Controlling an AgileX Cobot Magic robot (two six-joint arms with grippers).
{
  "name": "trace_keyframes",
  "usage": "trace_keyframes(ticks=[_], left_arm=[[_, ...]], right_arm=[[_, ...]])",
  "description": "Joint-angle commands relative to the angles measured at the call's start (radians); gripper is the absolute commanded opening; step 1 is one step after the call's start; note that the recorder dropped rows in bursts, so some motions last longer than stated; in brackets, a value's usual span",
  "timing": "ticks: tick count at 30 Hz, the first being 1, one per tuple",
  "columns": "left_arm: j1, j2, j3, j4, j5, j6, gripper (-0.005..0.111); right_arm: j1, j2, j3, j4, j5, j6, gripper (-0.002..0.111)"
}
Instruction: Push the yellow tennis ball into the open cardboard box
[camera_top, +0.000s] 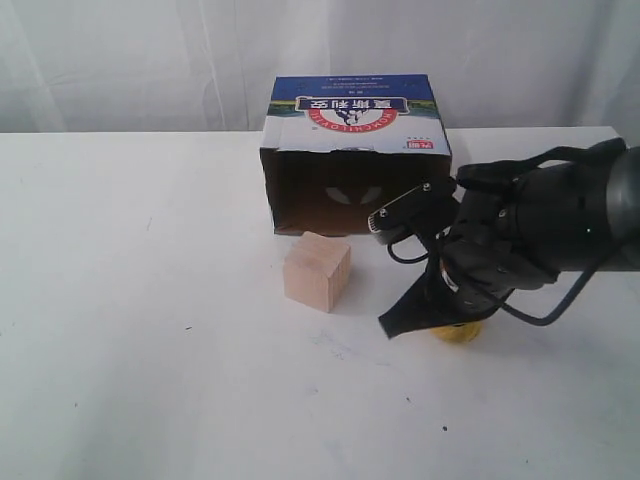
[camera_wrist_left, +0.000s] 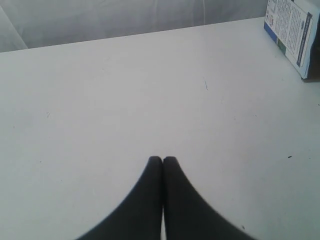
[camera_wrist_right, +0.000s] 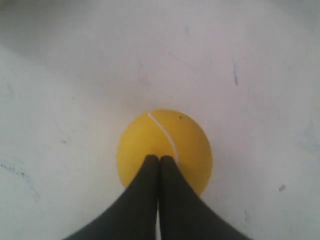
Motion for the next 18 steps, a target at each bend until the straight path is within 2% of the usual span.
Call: trace_keyframes(ticks=[1, 7, 10, 18], left_arm=[[0.003, -0.007, 0.006, 0.008, -0.011, 0.0, 0.0], [0.003, -0.007, 0.006, 0.011, -0.011, 0.0, 0.0], [0.003, -0.007, 0.006, 0.011, -0.011, 0.0, 0.0], [0.003, -0.007, 0.006, 0.011, -0.009, 0.0, 0.0]], right_arm=[[-0.001, 0.056, 0.009, -0.066, -0.09, 0.078, 0.0], [-0.035, 0.114, 0.005, -0.268, -0.254, 0.281, 0.0], [-0.059, 0.129, -0.029, -0.319, -0.264, 0.369, 0.0], [-0.079, 0.131, -0.104, -0.321, -0.252, 0.355, 0.0]])
